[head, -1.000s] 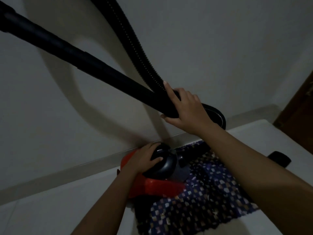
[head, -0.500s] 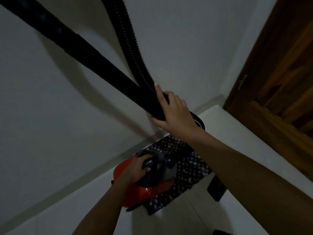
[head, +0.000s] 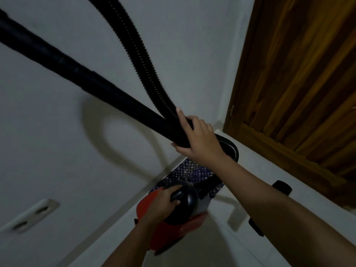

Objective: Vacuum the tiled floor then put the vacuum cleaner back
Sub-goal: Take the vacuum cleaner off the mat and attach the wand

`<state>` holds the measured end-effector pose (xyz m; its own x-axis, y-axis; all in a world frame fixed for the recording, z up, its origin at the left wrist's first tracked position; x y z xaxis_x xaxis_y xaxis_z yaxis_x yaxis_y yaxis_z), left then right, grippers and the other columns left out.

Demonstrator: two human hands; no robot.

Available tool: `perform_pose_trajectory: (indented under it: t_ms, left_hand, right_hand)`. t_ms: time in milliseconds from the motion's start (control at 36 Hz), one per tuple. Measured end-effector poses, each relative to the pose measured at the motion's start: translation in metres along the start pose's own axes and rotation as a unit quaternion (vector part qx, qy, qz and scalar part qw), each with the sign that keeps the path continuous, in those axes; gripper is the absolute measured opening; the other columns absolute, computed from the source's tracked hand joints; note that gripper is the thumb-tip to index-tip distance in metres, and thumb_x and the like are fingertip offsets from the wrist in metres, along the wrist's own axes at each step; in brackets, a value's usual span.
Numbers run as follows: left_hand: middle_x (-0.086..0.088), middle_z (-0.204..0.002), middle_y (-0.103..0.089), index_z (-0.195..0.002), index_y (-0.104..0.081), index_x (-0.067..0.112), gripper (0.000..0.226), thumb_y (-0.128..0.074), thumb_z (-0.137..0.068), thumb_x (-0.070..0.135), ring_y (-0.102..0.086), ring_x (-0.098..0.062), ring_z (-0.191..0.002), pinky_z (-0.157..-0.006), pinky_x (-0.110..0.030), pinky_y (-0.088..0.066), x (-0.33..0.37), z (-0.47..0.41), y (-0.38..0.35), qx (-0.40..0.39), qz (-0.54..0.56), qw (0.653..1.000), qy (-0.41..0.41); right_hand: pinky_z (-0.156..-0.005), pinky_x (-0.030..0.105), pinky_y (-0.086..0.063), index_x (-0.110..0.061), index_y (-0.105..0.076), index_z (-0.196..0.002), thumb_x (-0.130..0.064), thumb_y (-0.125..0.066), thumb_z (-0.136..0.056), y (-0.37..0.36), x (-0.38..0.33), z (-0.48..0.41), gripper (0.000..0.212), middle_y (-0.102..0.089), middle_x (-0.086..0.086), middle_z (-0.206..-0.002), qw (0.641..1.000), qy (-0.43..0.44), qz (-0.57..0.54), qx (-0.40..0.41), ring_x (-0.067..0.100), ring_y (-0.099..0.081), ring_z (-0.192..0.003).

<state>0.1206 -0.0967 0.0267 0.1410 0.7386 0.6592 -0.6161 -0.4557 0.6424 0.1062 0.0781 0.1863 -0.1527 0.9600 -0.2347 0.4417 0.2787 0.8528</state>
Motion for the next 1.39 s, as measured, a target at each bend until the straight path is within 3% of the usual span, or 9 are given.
perform_pose_trajectory:
  t_ms: [167,389,556,667,778,917,972,1083,1389]
  left_hand:
    - [-0.003,-0.138,-0.054,-0.135,-0.05,0.026,0.056,-0.062,-0.083,0.008,-0.049,-0.021,-0.128,-0.107,-0.038,-0.042,-0.022,0.074,0.007,0.011,-0.028,0.998,-0.055]
    - [0.0,-0.132,-0.059,-0.132,-0.053,0.026,0.059,-0.063,-0.078,0.003,-0.053,-0.019,-0.124,-0.103,-0.033,-0.044,-0.076,0.196,0.01,0.003,-0.06,0.997,-0.054]
    - [0.0,-0.118,-0.067,-0.13,-0.056,0.026,0.059,-0.054,-0.074,0.006,-0.063,-0.019,-0.111,-0.095,-0.033,-0.051,-0.118,0.26,0.013,-0.046,-0.04,0.997,-0.053]
    - [0.002,-0.122,-0.065,-0.131,-0.055,0.026,0.057,-0.058,-0.079,0.002,-0.06,-0.015,-0.113,-0.097,-0.029,-0.049,-0.156,0.283,0.01,-0.06,-0.027,0.997,-0.039]
    - [0.01,-0.12,-0.058,-0.133,-0.053,0.022,0.055,-0.061,-0.083,0.001,-0.052,-0.01,-0.117,-0.093,-0.02,-0.041,-0.2,0.296,0.002,-0.085,-0.011,0.996,-0.013]
    - [-0.003,-0.137,-0.054,-0.136,-0.049,0.023,0.056,-0.058,-0.084,0.004,-0.048,-0.022,-0.128,-0.105,-0.032,-0.041,-0.262,0.295,-0.009,-0.099,-0.009,0.995,-0.006]
    - [-0.002,-0.141,-0.051,-0.138,-0.046,0.024,0.056,-0.056,-0.086,0.005,-0.045,-0.02,-0.131,-0.106,-0.027,-0.037,-0.286,0.29,-0.017,-0.103,-0.023,0.994,-0.005]
    - [-0.001,-0.145,-0.046,-0.14,-0.042,0.024,0.054,-0.054,-0.09,0.008,-0.04,-0.018,-0.136,-0.109,-0.027,-0.033,-0.333,0.271,-0.036,-0.1,-0.054,0.993,-0.022]
    - [-0.002,-0.138,-0.055,-0.133,-0.051,0.03,0.055,-0.056,-0.087,0.001,-0.05,-0.019,-0.127,-0.103,-0.035,-0.046,-0.443,0.204,-0.104,-0.033,-0.039,0.997,-0.058]
  right_hand:
    - [-0.074,0.041,-0.048,-0.022,-0.01,-0.147,-0.06,-0.04,-0.078,0.028,-0.061,0.053,0.084,-0.057,0.017,-0.116,0.999,-0.005,0.029,0.021,0.031,-0.059,-0.09]
    - [-0.076,0.041,-0.047,-0.025,-0.008,-0.148,-0.059,-0.046,-0.077,0.069,-0.146,0.149,0.087,-0.055,0.017,-0.119,0.998,-0.045,0.027,0.024,0.033,-0.058,-0.094]
    - [-0.082,0.044,-0.047,-0.028,-0.006,-0.148,-0.05,-0.064,-0.079,0.063,-0.2,0.187,0.093,-0.053,0.019,-0.122,0.996,-0.091,-0.005,0.009,0.034,-0.056,-0.104]
    - [-0.083,0.045,-0.046,-0.025,-0.008,-0.148,-0.049,-0.069,-0.077,0.035,-0.235,0.203,0.096,-0.054,0.019,-0.12,0.994,-0.113,-0.006,-0.005,0.035,-0.057,-0.099]
    - [-0.077,0.044,-0.048,-0.023,-0.012,-0.147,-0.054,-0.056,-0.078,0.0,-0.275,0.221,0.087,-0.056,0.02,-0.116,0.993,-0.117,0.003,-0.023,0.035,-0.059,-0.093]
    - [-0.076,0.041,-0.048,-0.024,-0.012,-0.148,-0.047,-0.072,-0.071,-0.058,-0.313,0.244,0.1,-0.056,0.019,-0.116,0.992,-0.113,0.019,-0.044,0.034,-0.059,-0.094]
    - [-0.076,0.041,-0.049,-0.026,-0.005,-0.149,-0.048,-0.071,-0.071,-0.085,-0.32,0.255,0.105,-0.056,0.017,-0.116,0.992,-0.11,0.027,-0.05,0.032,-0.058,-0.093]
    - [-0.075,0.042,-0.05,-0.026,-0.007,-0.149,-0.049,-0.069,-0.072,-0.138,-0.32,0.276,0.102,-0.056,0.016,-0.117,0.992,-0.103,0.039,-0.062,0.031,-0.058,-0.092]
    - [-0.074,0.041,-0.047,-0.026,-0.017,-0.15,-0.048,-0.065,-0.073,-0.277,-0.292,0.32,0.094,-0.056,0.014,-0.113,0.992,-0.1,0.046,-0.059,0.032,-0.057,-0.09]
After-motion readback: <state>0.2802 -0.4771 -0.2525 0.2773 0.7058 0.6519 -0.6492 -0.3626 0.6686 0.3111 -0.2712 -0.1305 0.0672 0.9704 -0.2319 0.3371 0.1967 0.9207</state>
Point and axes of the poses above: each hand's wrist, its own z-axis away from the middle knuckle, its own y-axis out of the back of the hand, x = y × z, the point moved 1 cm from there along -z, towards the middle knuckle
